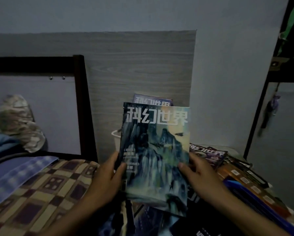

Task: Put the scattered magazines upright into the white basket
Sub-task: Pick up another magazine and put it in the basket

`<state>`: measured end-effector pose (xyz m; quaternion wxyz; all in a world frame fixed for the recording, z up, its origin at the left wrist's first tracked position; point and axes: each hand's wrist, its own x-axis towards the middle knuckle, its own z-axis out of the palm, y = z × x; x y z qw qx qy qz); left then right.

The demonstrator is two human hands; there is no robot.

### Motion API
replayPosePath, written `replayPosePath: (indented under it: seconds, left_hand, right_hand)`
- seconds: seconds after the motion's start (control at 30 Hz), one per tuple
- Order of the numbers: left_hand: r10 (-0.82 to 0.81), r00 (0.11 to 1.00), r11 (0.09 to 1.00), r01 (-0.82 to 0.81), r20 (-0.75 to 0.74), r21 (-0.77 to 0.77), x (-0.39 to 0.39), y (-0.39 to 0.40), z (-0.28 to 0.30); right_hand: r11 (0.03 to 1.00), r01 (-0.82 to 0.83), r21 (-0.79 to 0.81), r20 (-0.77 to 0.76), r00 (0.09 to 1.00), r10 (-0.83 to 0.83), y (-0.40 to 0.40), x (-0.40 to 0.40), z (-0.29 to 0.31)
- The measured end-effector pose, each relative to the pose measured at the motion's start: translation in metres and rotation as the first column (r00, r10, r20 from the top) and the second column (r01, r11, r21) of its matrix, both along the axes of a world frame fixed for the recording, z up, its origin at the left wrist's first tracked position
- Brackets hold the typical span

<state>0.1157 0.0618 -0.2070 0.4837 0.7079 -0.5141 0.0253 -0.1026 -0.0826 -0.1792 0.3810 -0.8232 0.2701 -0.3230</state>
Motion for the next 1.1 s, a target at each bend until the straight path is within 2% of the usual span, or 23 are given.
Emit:
replayPosePath:
  seconds: [0.13,0.23,0.3,0.4,0.6,0.73,0.97,1.03,1.1]
  left_hand:
    - [0.104,0.982,0.982,-0.127,-0.156,-0.143,0.029,-0.026,0.031]
    - [0.098,0.983,0.955,-0.137,-0.156,-0.263,0.050,-0.054,0.079]
    - [0.122,0.986,0.954,-0.148,-0.114,-0.260,0.070,-0.081,0.103]
    - [0.222,0.975,0.953,-0.222,-0.025,-0.208,0.100,-0.125,0.110]
    - [0.298,0.953,0.953,-0.300,-0.052,-0.042,0.145,-0.187,0.050]
    - [0.343,0.939,0.936,-0.341,-0.016,0.083,0.154,-0.198,0.012]
    - [0.439,0.897,0.866,-0.437,0.049,0.243,0.157,-0.204,0.011]
    - [0.388,0.922,0.897,-0.378,0.001,0.231,0.152,-0.203,0.006]
    - [0.265,0.959,0.955,-0.246,-0.098,0.167,0.140,-0.188,0.009]
  right_hand:
    - [0.999,-0.001,0.049,0.170,0.985,-0.008,-0.014,0.027,0.035]
    - [0.992,0.125,0.005,0.321,0.940,-0.120,-0.034,0.057,0.069]
    - [0.981,0.195,-0.014,0.358,0.917,-0.177,-0.054,0.082,0.084]
    - [0.961,0.266,-0.070,0.319,0.919,-0.231,-0.085,0.119,0.083]
    - [0.940,0.341,-0.023,0.199,0.923,-0.330,-0.137,0.162,0.023]
    - [0.902,0.427,-0.062,0.133,0.899,-0.417,-0.153,0.164,-0.009]
    - [0.855,0.519,0.006,0.147,0.845,-0.514,-0.162,0.169,-0.010]
    - [0.850,0.527,0.010,0.106,0.845,-0.525,-0.162,0.168,-0.008]
    - [0.894,0.447,0.038,0.063,0.892,-0.448,-0.155,0.161,-0.001]
